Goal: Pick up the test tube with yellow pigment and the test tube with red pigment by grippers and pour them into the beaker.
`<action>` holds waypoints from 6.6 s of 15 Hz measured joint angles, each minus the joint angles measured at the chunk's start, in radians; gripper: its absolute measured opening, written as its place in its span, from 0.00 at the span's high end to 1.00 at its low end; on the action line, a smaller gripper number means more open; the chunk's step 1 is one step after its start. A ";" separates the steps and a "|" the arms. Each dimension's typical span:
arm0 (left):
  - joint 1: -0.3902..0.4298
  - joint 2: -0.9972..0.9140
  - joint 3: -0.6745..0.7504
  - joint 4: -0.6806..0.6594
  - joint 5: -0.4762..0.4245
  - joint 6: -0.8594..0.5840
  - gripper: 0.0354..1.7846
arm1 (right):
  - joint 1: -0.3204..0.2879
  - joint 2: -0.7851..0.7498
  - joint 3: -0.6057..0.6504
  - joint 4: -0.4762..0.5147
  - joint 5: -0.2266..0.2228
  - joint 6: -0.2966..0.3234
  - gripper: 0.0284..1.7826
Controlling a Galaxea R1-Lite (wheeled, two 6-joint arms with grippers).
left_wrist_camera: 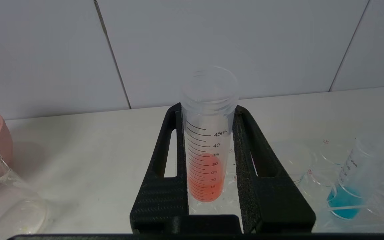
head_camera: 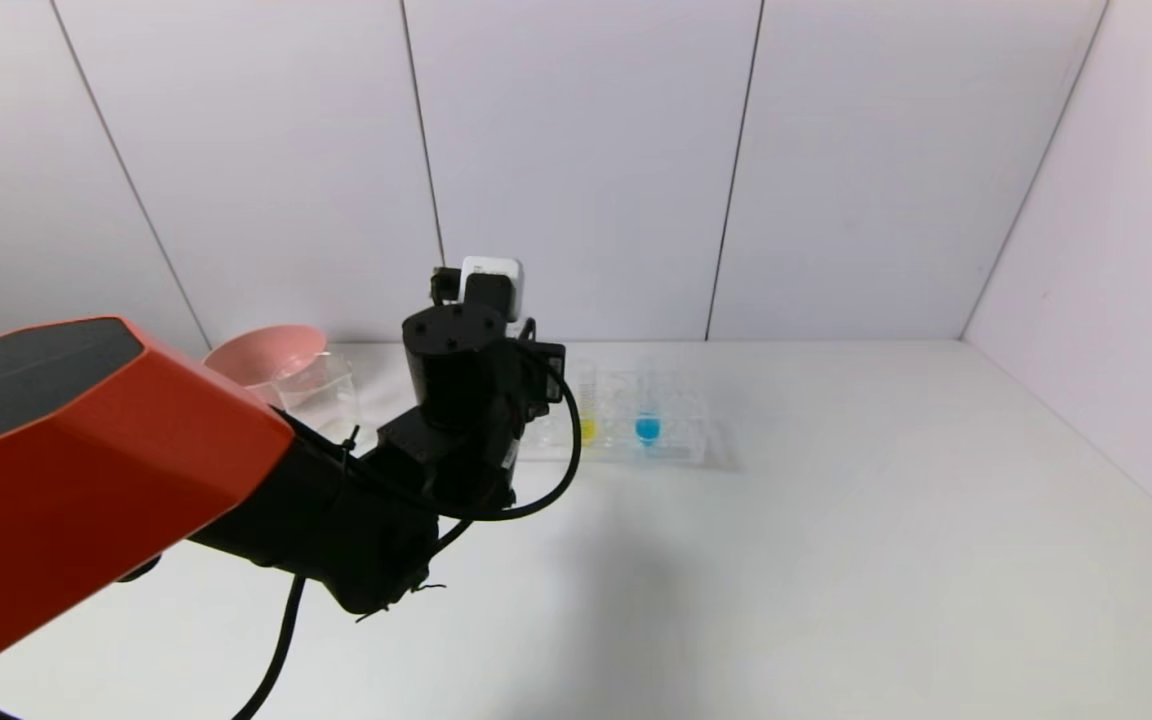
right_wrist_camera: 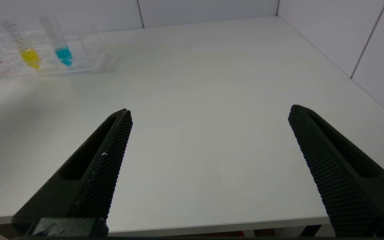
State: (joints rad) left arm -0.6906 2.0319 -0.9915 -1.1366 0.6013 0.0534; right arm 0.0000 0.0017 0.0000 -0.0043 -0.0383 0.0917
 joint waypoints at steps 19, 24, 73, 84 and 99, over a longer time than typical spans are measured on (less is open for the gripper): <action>0.872 -0.385 0.037 0.678 -0.950 0.124 0.78 | 0.000 0.000 0.000 0.000 0.000 0.000 0.04; 0.916 -0.208 -0.263 0.930 -1.050 0.255 0.78 | 0.000 0.000 0.000 0.000 0.000 0.000 0.04; 0.628 0.094 -1.030 1.988 -0.275 0.956 0.78 | 0.000 0.000 0.000 0.000 0.000 0.000 0.04; 0.571 0.107 -1.031 1.982 -0.131 0.969 0.78 | 0.000 0.000 0.000 0.000 0.000 0.000 0.04; 0.543 0.116 -1.029 2.003 -0.054 0.986 0.78 | 0.000 0.000 0.000 0.000 0.000 0.000 0.04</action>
State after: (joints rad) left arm -0.1477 2.1481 -2.0200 0.8668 0.5474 1.0396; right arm 0.0000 0.0017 0.0000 -0.0043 -0.0383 0.0917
